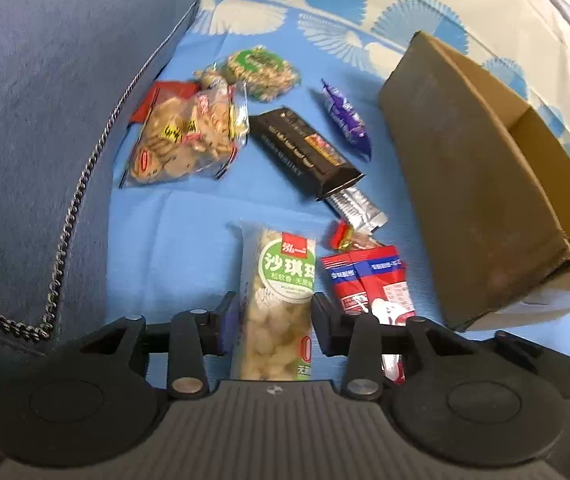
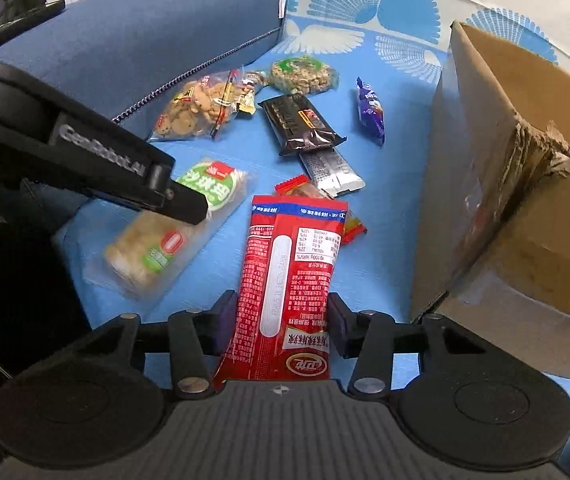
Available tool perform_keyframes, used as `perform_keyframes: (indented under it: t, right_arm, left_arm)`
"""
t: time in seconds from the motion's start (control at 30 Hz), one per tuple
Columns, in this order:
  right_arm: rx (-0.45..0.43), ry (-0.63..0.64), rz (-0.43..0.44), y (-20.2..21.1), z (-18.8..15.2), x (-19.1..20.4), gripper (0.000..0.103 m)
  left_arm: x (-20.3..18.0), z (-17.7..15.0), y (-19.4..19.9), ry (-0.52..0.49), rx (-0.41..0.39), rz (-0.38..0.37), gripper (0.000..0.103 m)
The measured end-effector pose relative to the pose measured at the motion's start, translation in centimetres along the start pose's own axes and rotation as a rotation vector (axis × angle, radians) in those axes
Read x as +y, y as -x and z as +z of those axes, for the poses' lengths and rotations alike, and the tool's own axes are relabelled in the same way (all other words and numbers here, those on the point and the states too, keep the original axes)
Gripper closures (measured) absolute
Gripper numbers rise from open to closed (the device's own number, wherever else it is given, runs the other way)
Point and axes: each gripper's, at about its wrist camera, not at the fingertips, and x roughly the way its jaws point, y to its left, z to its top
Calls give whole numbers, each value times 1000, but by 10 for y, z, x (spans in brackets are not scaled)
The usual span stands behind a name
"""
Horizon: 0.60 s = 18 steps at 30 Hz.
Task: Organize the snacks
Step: 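Grasp the green-labelled bread bar with the left tool while the right tool holds the red pack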
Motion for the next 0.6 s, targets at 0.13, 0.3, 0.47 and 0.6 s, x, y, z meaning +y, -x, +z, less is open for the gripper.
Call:
perform_keyframes:
  t: [0.13, 0.3, 0.47, 0.6]
  right_arm:
    - [1, 5, 0, -1, 0, 0, 51]
    - [1, 8, 0, -1, 0, 0, 51]
    - [0, 14, -1, -1, 0, -1, 51]
    - [-1, 18, -2, -1, 0, -1, 51]
  left_arm:
    - [-4, -2, -7, -26, 13, 22, 58]
    - [-3, -3, -8, -28, 17, 25, 58]
    - [-5, -3, -9, -40, 25, 32, 58]
    - [-6, -3, -9, -55, 23, 36, 60]
